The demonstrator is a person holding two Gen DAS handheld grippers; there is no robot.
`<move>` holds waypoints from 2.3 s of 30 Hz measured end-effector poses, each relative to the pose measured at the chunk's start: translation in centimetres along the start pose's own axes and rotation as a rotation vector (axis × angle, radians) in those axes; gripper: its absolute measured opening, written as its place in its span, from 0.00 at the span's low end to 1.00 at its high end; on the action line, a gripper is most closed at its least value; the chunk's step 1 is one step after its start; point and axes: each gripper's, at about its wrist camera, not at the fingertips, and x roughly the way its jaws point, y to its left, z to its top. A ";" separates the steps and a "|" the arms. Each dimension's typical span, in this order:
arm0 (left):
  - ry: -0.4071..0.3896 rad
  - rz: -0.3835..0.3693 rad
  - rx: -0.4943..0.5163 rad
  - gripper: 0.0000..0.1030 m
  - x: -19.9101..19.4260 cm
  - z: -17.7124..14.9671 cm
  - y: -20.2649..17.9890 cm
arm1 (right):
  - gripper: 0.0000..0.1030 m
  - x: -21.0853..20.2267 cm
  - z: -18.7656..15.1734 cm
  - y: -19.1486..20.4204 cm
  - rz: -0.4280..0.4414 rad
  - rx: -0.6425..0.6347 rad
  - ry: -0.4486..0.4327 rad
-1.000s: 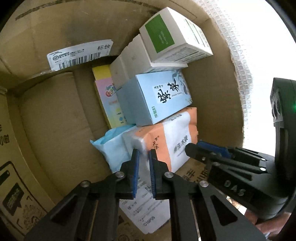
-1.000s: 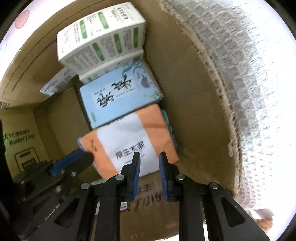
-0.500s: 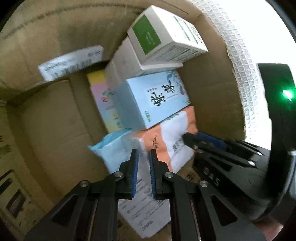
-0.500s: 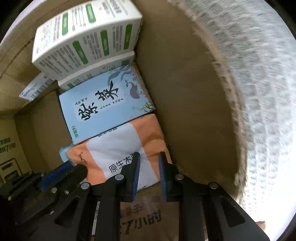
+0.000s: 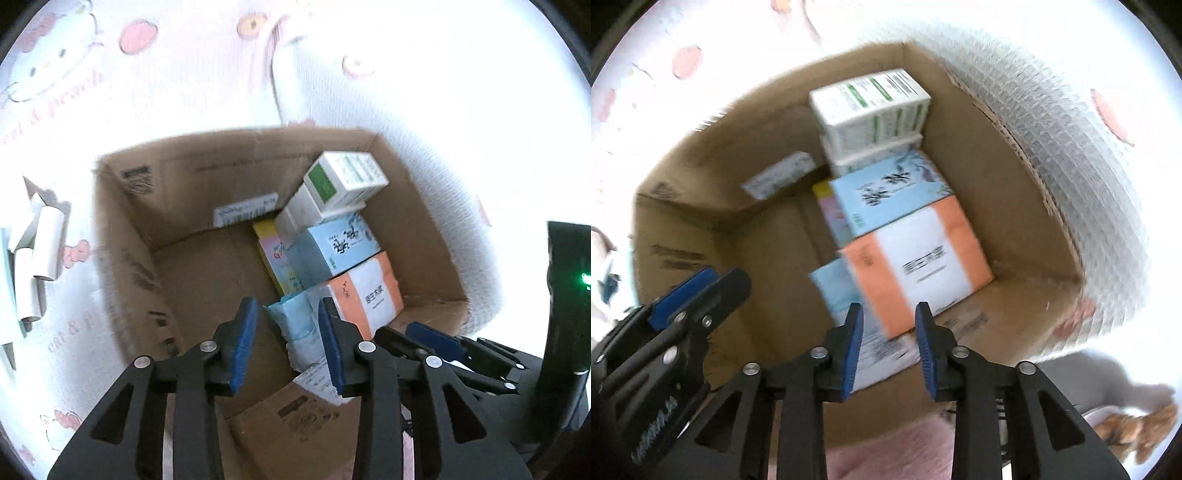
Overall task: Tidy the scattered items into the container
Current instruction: 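Withdraw both tools from the box toward the tube pile, then move both tools toward the light-blue foam block among the tubes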
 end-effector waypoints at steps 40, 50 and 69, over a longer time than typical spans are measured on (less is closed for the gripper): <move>-0.162 0.296 -0.071 0.38 -11.6 -11.4 26.0 | 0.60 -0.7 -13.4 24.9 0.265 -0.253 -0.203; -0.143 0.281 -0.209 0.43 -11.9 -11.1 31.7 | 0.60 2.0 -11.0 29.8 0.463 -0.216 -0.233; -0.138 0.262 -0.310 0.50 -10.8 -10.2 36.7 | 0.67 9.5 -9.8 34.8 0.630 -0.168 -0.215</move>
